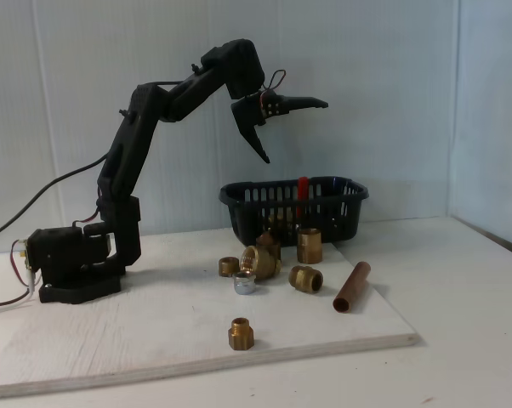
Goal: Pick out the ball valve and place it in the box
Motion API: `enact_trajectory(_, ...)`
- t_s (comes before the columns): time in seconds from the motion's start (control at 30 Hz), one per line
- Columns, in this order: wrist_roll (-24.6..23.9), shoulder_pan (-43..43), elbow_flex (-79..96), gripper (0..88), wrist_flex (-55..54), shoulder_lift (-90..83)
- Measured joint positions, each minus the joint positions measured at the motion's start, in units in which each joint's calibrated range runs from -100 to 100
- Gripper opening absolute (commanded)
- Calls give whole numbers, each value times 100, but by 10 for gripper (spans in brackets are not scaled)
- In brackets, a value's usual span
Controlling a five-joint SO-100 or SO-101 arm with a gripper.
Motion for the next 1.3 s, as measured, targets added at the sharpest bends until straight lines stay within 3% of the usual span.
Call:
enact_trajectory(0.37, 15, 496, -145, 674, 0, -280)
enact_trajectory(0.87, 145, 1475, -45, 674, 0, -2956)
enact_trajectory(1.3, 238, 1475, 2488, 674, 0, -6362)
